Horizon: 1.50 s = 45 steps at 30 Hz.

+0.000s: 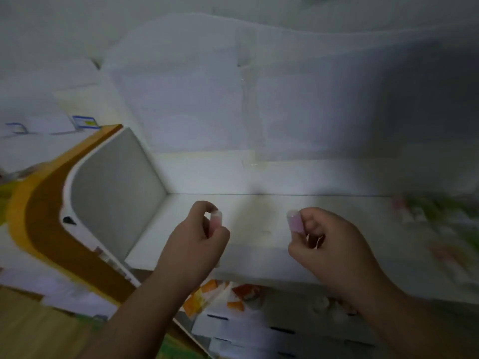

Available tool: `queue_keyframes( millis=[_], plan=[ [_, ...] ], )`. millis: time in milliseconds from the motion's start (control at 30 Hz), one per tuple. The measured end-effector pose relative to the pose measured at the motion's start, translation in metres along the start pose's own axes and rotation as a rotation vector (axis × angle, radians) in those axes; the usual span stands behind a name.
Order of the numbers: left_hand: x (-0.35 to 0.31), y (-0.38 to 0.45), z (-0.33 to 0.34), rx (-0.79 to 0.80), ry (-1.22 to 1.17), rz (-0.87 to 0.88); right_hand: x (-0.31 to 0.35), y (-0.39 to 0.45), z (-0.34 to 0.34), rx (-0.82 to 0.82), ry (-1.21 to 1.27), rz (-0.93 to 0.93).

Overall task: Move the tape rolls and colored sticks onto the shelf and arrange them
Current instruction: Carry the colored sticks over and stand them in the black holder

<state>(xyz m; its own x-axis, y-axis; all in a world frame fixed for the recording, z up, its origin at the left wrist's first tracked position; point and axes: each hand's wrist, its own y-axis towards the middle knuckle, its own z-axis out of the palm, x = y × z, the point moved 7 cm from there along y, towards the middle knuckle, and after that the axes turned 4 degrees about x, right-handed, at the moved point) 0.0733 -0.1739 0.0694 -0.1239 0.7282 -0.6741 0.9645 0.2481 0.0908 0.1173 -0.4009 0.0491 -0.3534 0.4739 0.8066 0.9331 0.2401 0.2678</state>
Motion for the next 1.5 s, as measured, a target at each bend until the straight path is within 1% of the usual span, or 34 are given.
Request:
queue_keyframes(
  millis=[200,333,467,600,667,833,1000,1200,1300,1367,1500],
  plan=[
    [0.046,-0.043,-0.061,-0.138,-0.032,0.106,0.059,-0.024,0.064,0.107,0.087,0.009],
    [0.087,-0.073,-0.116,-0.23,-0.001,0.119,0.106,-0.045,0.116,0.178,0.07,0.009],
    [0.136,-0.105,-0.172,-0.256,-0.073,0.091,0.156,-0.064,0.171,0.229,0.116,-0.033],
    [0.174,-0.134,-0.21,-0.26,-0.161,0.073,0.198,-0.078,0.221,0.299,0.14,-0.073],
    [0.198,-0.149,-0.228,-0.272,-0.161,0.059,0.219,-0.088,0.248,0.331,0.127,-0.093],
    [0.249,-0.172,-0.271,-0.314,-0.172,0.02,0.262,-0.1,0.3,0.335,0.151,-0.134],
    [0.288,-0.174,-0.302,-0.348,-0.248,-0.012,0.292,-0.093,0.346,0.343,0.189,-0.153],
    [0.333,-0.157,-0.33,-0.404,-0.174,0.008,0.314,-0.074,0.41,0.407,0.318,-0.16],
    [0.352,-0.137,-0.342,-0.426,-0.134,0.023,0.319,-0.057,0.438,0.375,0.331,-0.183],
    [0.364,-0.122,-0.349,-0.426,-0.12,0.021,0.321,-0.043,0.454,0.326,0.356,-0.192],
    [0.381,-0.085,-0.362,-0.379,-0.146,0.035,0.318,-0.011,0.483,0.239,0.413,-0.14]
  ],
)
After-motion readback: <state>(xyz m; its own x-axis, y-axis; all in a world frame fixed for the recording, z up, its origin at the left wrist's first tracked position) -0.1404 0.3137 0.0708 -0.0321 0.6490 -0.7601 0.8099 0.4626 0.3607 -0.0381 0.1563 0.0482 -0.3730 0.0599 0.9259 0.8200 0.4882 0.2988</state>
